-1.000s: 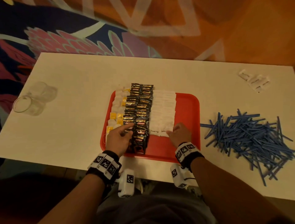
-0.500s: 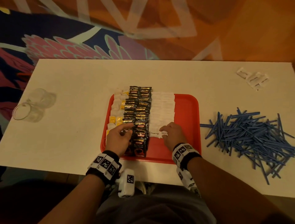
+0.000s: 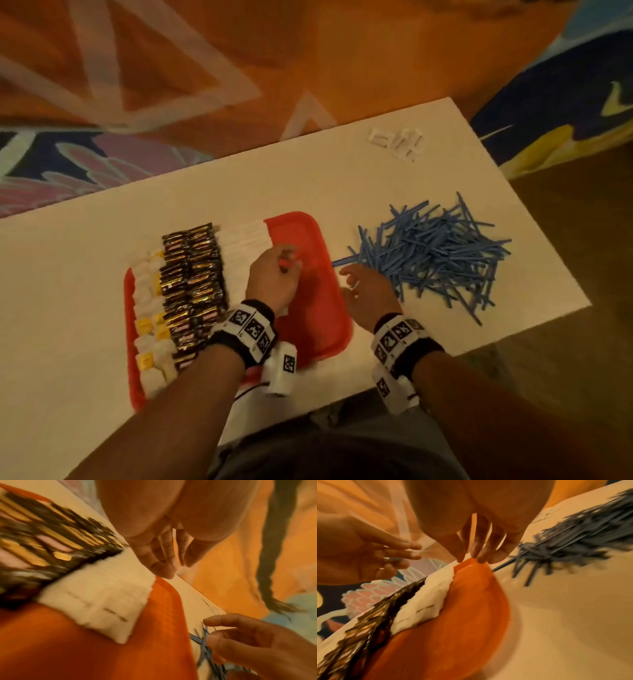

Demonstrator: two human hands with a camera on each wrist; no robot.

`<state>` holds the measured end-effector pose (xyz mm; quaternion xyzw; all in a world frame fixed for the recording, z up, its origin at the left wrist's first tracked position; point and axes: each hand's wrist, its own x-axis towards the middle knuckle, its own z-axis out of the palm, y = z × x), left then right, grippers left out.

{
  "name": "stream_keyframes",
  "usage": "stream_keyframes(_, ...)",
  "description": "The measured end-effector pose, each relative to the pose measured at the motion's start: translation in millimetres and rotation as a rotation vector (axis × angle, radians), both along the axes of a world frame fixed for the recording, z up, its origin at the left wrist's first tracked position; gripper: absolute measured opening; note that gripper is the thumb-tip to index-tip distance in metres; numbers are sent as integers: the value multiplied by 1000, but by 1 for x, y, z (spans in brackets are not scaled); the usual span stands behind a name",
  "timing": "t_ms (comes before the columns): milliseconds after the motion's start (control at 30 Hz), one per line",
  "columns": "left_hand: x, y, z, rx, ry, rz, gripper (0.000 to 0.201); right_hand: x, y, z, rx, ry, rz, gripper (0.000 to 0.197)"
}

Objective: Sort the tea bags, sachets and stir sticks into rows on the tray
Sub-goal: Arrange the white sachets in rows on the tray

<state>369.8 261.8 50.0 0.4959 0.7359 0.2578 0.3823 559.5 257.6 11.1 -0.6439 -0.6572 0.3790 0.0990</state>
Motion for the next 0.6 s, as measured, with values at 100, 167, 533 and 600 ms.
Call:
stream_keyframes(100,53,51,-3,-7,109,-241,31,40,8,-1,-11,1,-75,23)
stream_keyframes(167,86,89,-6,-20,177,-358,37,65,14,-4,-29,-7,-105,23)
stream_keyframes(533,205,291,-45,-99,597,-673,77,158,51,0,-39,86,-207,26)
stream_keyframes(600,216,318,-55,-104,642,-700,80,169,53,0,-77,92,-218,28)
